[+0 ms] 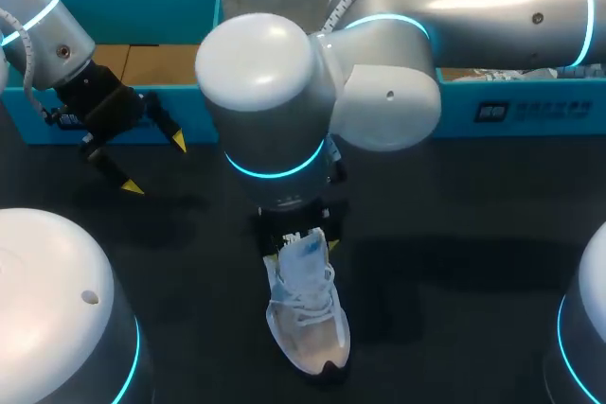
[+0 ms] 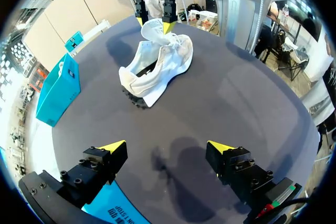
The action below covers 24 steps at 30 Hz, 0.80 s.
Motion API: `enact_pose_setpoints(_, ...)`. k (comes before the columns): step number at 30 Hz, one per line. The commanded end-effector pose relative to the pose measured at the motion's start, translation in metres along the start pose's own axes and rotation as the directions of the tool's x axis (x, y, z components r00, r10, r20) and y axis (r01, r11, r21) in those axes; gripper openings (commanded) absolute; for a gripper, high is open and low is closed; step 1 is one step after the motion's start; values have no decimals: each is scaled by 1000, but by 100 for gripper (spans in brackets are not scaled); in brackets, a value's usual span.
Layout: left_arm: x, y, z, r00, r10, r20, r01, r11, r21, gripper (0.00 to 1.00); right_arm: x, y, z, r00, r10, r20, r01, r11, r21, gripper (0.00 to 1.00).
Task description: Take the shoe out of the shoebox, open the shoe tongue, remove and reinsert the insole, then place the shoe into the shoebox
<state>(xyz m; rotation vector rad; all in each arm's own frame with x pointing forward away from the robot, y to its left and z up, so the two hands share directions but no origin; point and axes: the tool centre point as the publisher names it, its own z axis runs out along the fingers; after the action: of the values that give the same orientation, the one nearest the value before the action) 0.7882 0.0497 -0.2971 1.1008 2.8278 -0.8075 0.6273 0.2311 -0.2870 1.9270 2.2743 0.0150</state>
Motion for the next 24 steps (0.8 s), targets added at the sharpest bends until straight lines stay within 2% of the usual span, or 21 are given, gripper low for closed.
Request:
enact_pose_setpoints(1, 0, 0, 0, 1000, 0, -2, 0, 1000, -3, 100, 5, -14, -14, 998, 50, 26, -49, 998, -34, 79)
enact_pose_setpoints(14, 0, 0, 0, 1000, 0, -2, 0, 1000, -3, 100, 18, -27, -27, 998, 63, 14, -62, 998, -24, 77)
enact_pose_setpoints(17, 0, 0, 0, 1000, 0, -2, 0, 1000, -3, 100, 20, -28, -24, 998, 66, 15, -66, 998, -13, 76)
enact_pose_setpoints(22, 0, 0, 0, 1000, 0, -2, 0, 1000, -3, 100, 21, -34, -14, 996, 87, 17, -87, 996, 5, 67)
enact_pose_setpoints(24, 0, 0, 0, 1000, 0, -2, 0, 1000, -3, 100, 20, -37, -10, 995, 95, 14, -95, 996, 1, 57)
